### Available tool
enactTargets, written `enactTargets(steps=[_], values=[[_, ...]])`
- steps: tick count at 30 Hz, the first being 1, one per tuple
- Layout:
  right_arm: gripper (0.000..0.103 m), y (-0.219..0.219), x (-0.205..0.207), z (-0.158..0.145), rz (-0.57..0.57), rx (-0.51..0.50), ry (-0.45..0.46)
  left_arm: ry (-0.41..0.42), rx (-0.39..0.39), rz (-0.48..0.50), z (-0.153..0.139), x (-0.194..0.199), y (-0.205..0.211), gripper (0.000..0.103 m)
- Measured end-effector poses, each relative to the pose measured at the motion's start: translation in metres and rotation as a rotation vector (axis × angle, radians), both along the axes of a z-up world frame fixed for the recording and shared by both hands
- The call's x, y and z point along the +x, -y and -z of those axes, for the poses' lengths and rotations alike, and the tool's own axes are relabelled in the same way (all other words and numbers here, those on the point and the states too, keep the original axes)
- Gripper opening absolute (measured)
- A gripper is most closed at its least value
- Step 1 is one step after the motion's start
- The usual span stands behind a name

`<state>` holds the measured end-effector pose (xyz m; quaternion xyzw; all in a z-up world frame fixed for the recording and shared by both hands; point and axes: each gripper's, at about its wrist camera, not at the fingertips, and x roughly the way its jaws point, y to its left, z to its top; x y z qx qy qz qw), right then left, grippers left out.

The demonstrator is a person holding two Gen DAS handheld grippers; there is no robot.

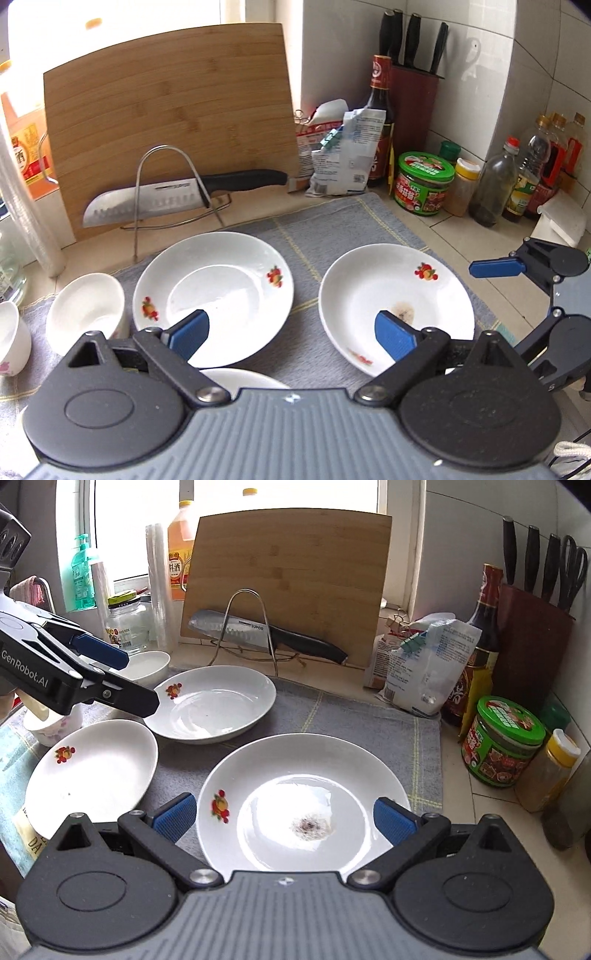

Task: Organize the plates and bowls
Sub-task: 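Carry the held plate with the left tool back toward the other plates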

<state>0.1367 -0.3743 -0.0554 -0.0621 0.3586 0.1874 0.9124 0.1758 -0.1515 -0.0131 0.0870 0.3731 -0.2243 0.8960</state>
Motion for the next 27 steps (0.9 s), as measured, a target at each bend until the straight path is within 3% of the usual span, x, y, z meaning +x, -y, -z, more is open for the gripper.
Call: enactTargets(steps=[14, 23, 27], values=[[0.103, -0.110, -0.037, 0.002, 0.151, -0.070, -0.034, -0.056, -0.037, 0.153, 0.022, -0.008, -0.098, 0.096], [0.103, -0.133, -0.048, 0.006, 0.104, -0.068, -0.062, -0.092, -0.075, 0.103, 0.030, -0.013, -0.118, 0.096], [0.103, -0.128, -0.050, 0.013, 0.061, -0.054, -0.065, -0.105, -0.046, 0.066, 0.032, -0.013, -0.114, 0.096]])
